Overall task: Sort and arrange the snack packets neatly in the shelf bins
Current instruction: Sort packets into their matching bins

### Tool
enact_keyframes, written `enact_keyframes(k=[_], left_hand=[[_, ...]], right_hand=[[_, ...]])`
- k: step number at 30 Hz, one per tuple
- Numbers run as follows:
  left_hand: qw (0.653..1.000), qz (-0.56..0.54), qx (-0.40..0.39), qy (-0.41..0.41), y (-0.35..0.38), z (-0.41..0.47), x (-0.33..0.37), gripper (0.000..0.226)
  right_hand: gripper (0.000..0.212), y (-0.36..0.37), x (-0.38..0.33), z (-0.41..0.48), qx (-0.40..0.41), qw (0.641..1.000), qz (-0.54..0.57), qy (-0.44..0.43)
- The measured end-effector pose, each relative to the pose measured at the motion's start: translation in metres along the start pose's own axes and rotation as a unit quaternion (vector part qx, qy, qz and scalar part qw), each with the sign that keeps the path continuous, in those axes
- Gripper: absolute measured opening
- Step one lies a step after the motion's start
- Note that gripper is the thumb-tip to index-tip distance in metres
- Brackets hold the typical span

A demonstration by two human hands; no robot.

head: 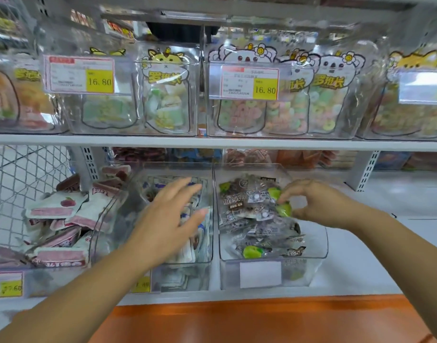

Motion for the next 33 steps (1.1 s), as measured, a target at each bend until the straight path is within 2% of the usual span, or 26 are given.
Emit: enact_keyframes(k=[3, 6, 9, 13, 15, 17, 19, 21, 23, 24, 26, 28, 30, 32, 33], left_hand=[[0.993, 0.024, -0.095, 0.073, 0.019, -0.001, 0.019, 0.066], [0.988, 0.050, -0.129, 0.070, 0.028, 0.002, 0.019, 0.066], [0.988, 0.065, -0.117, 0.078, 0.027, 0.003, 0.016, 0.065], [0.988, 0.072, -0.106, 0.089, 0.028, 0.000, 0.015, 0.073], [0.987, 0.076, -0.106, 0.096, 0.030, 0.000, 0.011, 0.074], [0.986, 0.077, -0.105, 0.104, 0.032, 0.001, 0.008, 0.075], [0.986, 0.072, -0.108, 0.109, 0.032, 0.002, 0.007, 0.073], [0.986, 0.059, -0.111, 0.111, 0.032, 0.003, 0.007, 0.070], [0.987, 0.049, -0.108, 0.112, 0.032, 0.005, 0.004, 0.068], [0.987, 0.044, -0.107, 0.112, 0.033, 0.005, 0.004, 0.067], [0.988, 0.028, -0.109, 0.105, 0.033, 0.005, 0.004, 0.065], [0.988, 0.014, -0.112, 0.102, 0.034, 0.006, 0.003, 0.063], [0.988, 0.005, -0.109, 0.105, 0.035, 0.007, 0.003, 0.063], [0.989, 0.003, -0.106, 0.106, 0.037, 0.009, 0.002, 0.064], [0.989, 0.004, -0.105, 0.108, 0.037, 0.010, 0.003, 0.064]], right_hand=[[0.067, 0.010, 0.001, 0.000, -0.007, 1.000, -0.004, 0.002], [0.083, 0.020, 0.001, 0.002, -0.010, 1.000, -0.004, 0.001], [0.074, 0.024, -0.001, 0.005, 0.006, 0.999, -0.047, -0.012], [0.049, 0.013, -0.019, 0.005, 0.022, 0.989, -0.132, -0.064], [0.034, 0.009, -0.040, 0.008, 0.050, 0.990, -0.078, -0.104], [0.020, 0.018, -0.059, 0.016, 0.002, 0.993, 0.031, -0.118], [0.019, 0.042, -0.069, 0.026, -0.105, 0.985, 0.050, -0.130], [0.033, 0.065, -0.065, 0.038, -0.194, 0.970, 0.004, -0.148], [0.052, 0.068, -0.055, 0.046, -0.239, 0.964, -0.013, -0.118], [0.058, 0.063, -0.050, 0.047, -0.252, 0.964, 0.011, -0.085], [0.053, 0.049, -0.041, 0.044, -0.262, 0.957, 0.119, -0.041], [0.041, 0.033, -0.035, 0.038, -0.224, 0.940, 0.258, -0.019], [0.030, 0.011, -0.031, 0.032, -0.145, 0.927, 0.345, 0.002], [0.021, -0.012, -0.026, 0.027, -0.038, 0.941, 0.336, 0.018], [0.019, -0.020, -0.020, 0.026, 0.020, 0.963, 0.267, 0.026]])
Point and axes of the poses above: each hand's wrist, its own z-axis towards the middle knuckle, its own y-axis out of the palm, x = y × z, the point moved 1 cm from there along z, towards the middle knuckle, and after that the axes turned 11 degrees about -y, right-handed, at the moved point
